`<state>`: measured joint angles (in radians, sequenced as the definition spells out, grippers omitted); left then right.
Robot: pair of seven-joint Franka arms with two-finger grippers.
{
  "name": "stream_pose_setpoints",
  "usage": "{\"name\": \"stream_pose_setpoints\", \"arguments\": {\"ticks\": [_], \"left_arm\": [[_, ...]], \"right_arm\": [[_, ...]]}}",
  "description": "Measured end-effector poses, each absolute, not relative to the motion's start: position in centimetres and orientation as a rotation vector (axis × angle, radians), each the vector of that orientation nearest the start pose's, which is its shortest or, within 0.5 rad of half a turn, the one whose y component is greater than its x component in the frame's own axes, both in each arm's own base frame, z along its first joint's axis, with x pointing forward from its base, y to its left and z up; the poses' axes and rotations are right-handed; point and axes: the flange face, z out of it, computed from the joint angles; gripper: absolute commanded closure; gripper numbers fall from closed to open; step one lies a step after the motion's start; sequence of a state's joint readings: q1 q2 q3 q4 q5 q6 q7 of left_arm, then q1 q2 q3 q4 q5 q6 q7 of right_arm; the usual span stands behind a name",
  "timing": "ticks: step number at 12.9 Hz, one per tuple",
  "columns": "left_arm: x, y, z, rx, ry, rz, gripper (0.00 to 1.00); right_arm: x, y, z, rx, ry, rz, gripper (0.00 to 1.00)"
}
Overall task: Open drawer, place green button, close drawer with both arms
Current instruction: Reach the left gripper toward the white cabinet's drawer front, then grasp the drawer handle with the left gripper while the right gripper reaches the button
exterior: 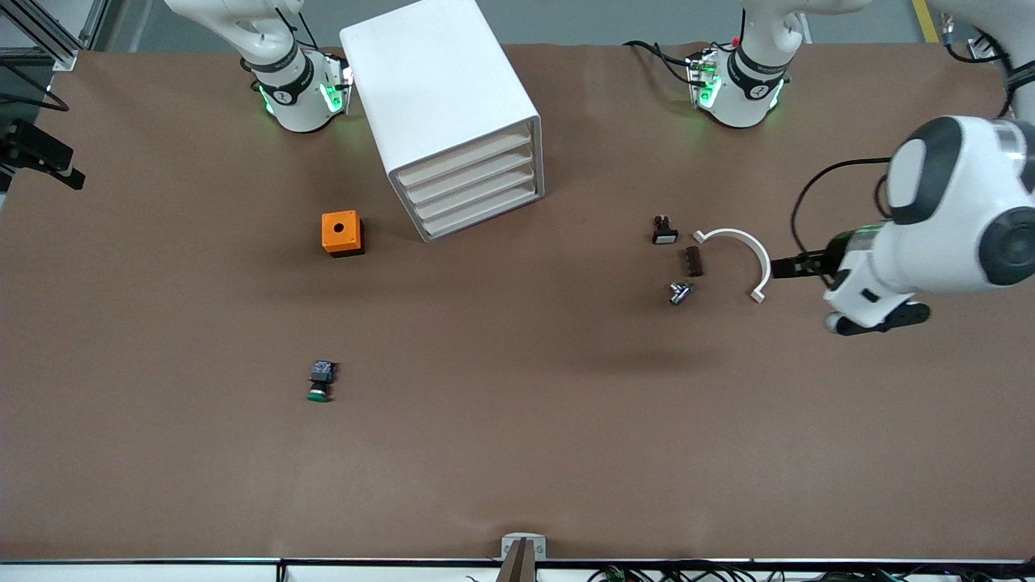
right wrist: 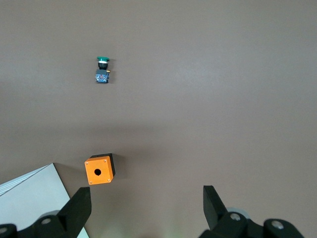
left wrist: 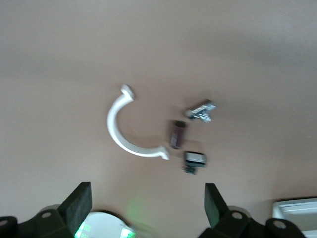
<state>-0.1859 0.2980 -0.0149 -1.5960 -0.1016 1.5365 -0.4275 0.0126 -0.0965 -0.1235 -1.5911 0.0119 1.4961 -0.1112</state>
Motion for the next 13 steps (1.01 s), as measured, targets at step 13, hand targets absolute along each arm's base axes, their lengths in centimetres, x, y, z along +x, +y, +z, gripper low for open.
{"name": "stream_pose_setpoints", "arguments": {"ticks": [13], "left_arm": [[56.7, -36.8, 25.4, -1.957, -1.797, 1.367, 0.00]], "right_arm": [[59.3, -6.7, 52.5, -3.133, 0.016, 0.253, 0.00]]}}
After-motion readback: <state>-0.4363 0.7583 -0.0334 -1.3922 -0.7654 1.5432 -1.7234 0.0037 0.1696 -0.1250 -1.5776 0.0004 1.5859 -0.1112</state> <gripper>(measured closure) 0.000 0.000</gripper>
